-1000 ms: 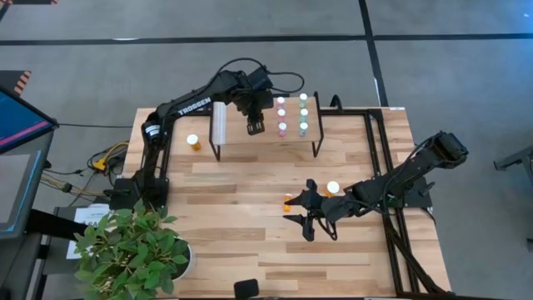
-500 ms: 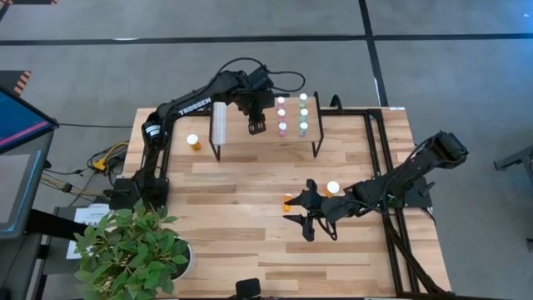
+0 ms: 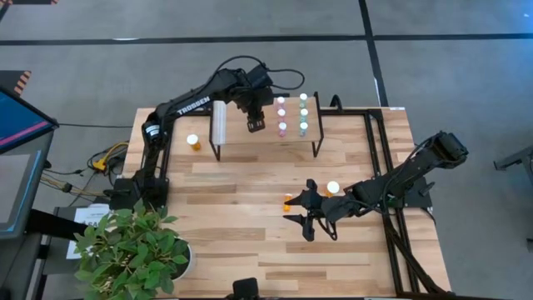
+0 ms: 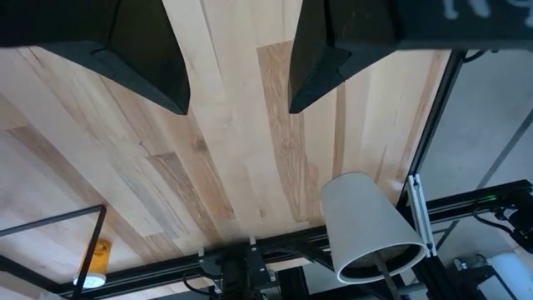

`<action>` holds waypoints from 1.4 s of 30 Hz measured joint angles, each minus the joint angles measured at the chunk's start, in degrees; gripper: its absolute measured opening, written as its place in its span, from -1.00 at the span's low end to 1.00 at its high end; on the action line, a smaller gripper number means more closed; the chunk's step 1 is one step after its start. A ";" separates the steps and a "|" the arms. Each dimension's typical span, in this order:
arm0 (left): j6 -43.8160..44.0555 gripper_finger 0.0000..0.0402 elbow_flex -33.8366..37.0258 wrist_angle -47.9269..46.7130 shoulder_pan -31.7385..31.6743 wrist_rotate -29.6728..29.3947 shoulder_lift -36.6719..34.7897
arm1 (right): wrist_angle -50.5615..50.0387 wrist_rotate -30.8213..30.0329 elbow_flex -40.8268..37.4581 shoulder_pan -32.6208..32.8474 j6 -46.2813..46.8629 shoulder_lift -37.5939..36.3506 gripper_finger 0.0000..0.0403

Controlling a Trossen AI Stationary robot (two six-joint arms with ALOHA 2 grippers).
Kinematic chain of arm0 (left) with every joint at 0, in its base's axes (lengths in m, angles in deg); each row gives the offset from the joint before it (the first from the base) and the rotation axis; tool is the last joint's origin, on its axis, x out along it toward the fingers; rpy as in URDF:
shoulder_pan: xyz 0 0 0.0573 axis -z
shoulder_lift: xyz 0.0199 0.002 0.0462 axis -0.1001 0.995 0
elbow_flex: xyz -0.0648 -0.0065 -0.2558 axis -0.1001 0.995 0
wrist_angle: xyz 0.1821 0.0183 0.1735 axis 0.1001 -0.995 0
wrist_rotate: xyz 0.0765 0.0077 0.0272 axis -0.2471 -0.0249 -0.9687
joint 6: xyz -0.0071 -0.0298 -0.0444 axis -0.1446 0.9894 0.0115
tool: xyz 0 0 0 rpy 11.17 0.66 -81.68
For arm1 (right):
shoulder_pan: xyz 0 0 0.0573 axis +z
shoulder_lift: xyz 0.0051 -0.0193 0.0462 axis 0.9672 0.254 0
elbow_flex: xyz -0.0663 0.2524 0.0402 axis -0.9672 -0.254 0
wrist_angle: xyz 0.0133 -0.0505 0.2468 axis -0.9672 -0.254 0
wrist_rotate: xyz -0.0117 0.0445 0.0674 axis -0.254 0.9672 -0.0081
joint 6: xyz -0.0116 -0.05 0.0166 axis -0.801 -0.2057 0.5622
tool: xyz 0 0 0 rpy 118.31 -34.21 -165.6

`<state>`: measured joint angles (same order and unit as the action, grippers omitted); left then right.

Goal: Pick and place medicine bottles onto shelf by color
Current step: Align the small orange pill bottle with the other small orange pill bottles on the shelf

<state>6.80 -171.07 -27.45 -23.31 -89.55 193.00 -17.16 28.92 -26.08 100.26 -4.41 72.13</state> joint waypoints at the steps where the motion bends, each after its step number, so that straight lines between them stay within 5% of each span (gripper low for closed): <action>1: 0.01 -0.09 -0.81 -0.09 -0.01 0.61 0.00 | 0.00 0.00 0.00 0.00 0.00 0.00 0.11; 11: 0.35 -0.09 -9.97 -0.94 2.22 3.36 -0.09 | -0.06 0.00 0.00 0.49 1.00 0.00 0.11; 24: -0.10 -0.09 -8.57 5.75 10.70 5.18 -11.92 | -22.04 -4.86 0.00 -0.79 27.59 -0.02 0.11; 33: 7.65 -0.09 -8.07 4.95 13.62 4.95 -17.81 | -21.96 -6.48 -0.08 0.28 30.19 -0.02 0.11; 38: 8.61 -0.12 1.71 11.68 17.26 1.52 -24.25 | -21.72 -8.00 -2.11 0.50 34.79 -0.01 0.11; 42: 9.38 -0.21 18.87 23.49 19.96 -1.30 -33.84 | -22.04 -8.07 -4.08 0.35 38.54 0.00 0.11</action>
<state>16.18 -152.20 -3.96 -3.35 -90.85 159.16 -39.20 20.85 -30.16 100.61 34.13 72.13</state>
